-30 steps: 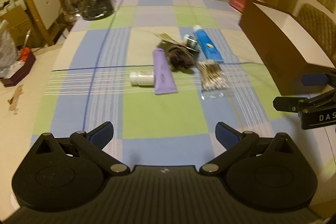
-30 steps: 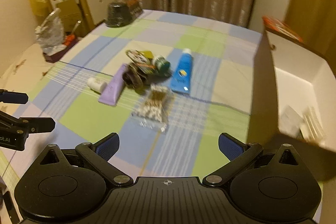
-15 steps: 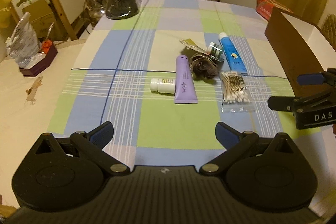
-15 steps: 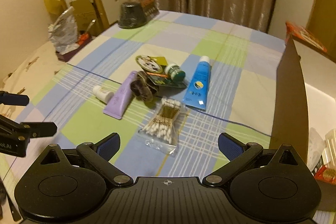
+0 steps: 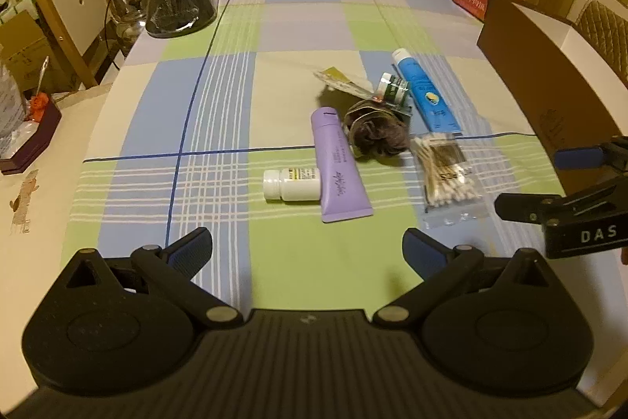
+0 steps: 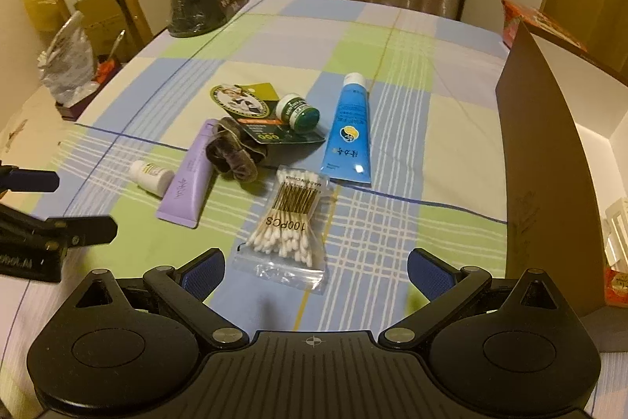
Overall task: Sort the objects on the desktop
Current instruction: 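Grasp the white pill bottle with the left tool while the right tool grasps the cotton-swab bag, then carry the pill bottle and cotton-swab bag with both tools over the brown box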
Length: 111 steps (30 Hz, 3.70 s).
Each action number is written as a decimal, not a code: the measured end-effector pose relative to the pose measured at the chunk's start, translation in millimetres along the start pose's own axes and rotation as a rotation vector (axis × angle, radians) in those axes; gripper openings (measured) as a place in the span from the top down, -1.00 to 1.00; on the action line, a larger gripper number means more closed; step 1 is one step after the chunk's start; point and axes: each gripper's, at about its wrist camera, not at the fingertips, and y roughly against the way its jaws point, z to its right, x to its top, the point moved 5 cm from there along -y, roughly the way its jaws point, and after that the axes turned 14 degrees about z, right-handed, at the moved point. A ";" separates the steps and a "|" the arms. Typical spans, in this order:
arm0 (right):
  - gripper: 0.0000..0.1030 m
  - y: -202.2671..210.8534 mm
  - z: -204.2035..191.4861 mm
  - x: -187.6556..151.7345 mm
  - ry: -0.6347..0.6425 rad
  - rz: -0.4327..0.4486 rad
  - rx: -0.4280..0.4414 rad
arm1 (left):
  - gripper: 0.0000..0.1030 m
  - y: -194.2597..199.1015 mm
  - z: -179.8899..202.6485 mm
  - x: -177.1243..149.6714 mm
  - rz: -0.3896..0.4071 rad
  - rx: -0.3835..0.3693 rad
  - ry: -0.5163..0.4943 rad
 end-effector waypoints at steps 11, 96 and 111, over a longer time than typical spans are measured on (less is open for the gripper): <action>-0.55 -22.7 7.5 -7.9 -0.020 -0.058 -0.030 | -0.79 -64.8 -12.3 6.4 -0.001 -0.006 0.006; 0.50 179.9 106.4 -38.7 -0.277 0.162 -0.375 | 0.20 13.2 144.7 35.0 0.119 -0.504 -0.289; 0.50 188.5 199.8 -51.4 -0.124 0.140 -0.151 | 0.20 22.4 236.2 9.5 0.070 -0.332 -0.175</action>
